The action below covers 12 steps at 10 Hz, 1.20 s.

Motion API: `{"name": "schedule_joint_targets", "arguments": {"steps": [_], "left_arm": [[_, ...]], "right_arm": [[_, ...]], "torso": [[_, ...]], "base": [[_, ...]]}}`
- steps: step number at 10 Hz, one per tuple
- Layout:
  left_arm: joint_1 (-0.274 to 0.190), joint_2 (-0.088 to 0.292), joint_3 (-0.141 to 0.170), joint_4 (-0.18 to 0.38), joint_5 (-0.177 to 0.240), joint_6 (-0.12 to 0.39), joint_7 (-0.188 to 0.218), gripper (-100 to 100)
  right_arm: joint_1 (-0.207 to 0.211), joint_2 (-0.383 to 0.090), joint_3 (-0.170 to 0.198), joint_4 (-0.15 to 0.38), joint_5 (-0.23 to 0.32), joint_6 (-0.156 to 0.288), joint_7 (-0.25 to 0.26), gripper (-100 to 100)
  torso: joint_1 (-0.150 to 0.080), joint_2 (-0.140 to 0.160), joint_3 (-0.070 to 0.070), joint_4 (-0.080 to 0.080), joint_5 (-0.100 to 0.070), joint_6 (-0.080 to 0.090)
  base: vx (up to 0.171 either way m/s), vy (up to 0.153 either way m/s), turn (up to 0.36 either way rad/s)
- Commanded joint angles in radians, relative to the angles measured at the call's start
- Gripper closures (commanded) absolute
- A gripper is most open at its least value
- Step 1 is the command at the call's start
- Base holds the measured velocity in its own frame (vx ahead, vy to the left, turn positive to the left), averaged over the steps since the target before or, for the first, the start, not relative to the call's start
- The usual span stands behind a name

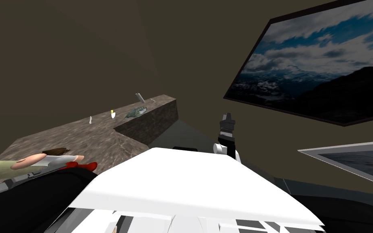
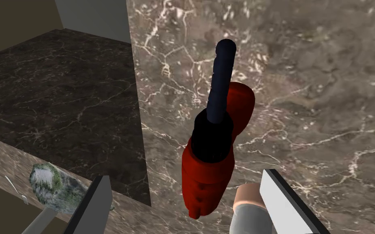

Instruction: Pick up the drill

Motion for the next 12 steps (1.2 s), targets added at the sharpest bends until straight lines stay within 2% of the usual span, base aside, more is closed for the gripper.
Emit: {"name": "schedule_joint_targets", "arguments": {"steps": [1, 2, 3, 4, 5, 6, 10, 11, 12], "left_arm": [[0.000, 0.000, 0.000, 0.000, 0.000, 0.000, 0.000, -100], [0.000, 0.000, -0.001, 0.001, 0.000, 0.000, 0.001, 0], [-0.019, -0.031, 0.004, 0.005, -0.023, 0.023, -0.006, -100], [-0.031, -0.052, 0.006, 0.008, -0.038, 0.038, -0.011, -100], [-0.042, -0.048, 0.002, 0.020, -0.044, 0.029, 0.001, -100], [-0.044, -0.051, 0.002, 0.021, -0.047, 0.033, 0.001, 100], [-0.044, -0.050, 0.001, 0.021, -0.047, 0.033, 0.001, 100], [-0.044, -0.050, 0.001, 0.021, -0.047, 0.033, 0.001, 0], [-0.015, -0.026, 0.003, 0.004, -0.019, 0.019, -0.005, 100]], "right_arm": [[0.000, 0.000, 0.000, 0.000, 0.000, 0.000, 0.000, 0], [0.000, 0.000, 0.000, 0.000, 0.000, 0.000, 0.000, 0], [0.000, 0.000, 0.000, 0.000, 0.000, 0.000, 0.000, 0], [0.000, 0.000, 0.000, 0.000, 0.000, 0.000, 0.000, 0], [0.000, 0.000, 0.000, 0.000, 0.000, 0.000, 0.000, 0], [0.000, 0.000, 0.000, 0.000, 0.000, 0.000, 0.000, 0], [0.000, 0.000, 0.000, 0.000, 0.000, 0.000, 0.000, 0], [0.000, 0.000, 0.000, 0.000, 0.000, 0.000, 0.000, 0], [0.000, 0.000, 0.000, 0.000, 0.000, 0.000, 0.000, 0]], "torso": [[0.000, 0.000, 0.000, 0.000, 0.000, 0.000], [-0.007, 0.002, 0.001, 0.001, -0.001, 0.000], [-0.013, 0.003, 0.002, 0.001, -0.003, 0.000], [-0.015, 0.002, 0.001, 0.001, -0.003, 0.000], [-0.016, 0.000, 0.000, 0.000, -0.004, 0.000], [-0.016, 0.001, 0.001, 0.000, -0.004, 0.000], [-0.017, 0.004, 0.003, 0.001, -0.004, 0.000], [-0.017, 0.004, 0.003, 0.001, -0.005, 0.000], [-0.017, 0.004, 0.003, 0.001, -0.005, 0.000]], "base": [[0.007, 0.100, -0.021], [0.004, 0.020, -0.003], [0.048, 0.006, -0.063], [0.080, 0.003, -0.076], [0.035, 0.002, -0.011], [0.000, 0.000, 0.000], [0.000, 0.000, 0.000], [0.000, 0.000, 0.000], [-0.033, -0.005, 0.038]]}}
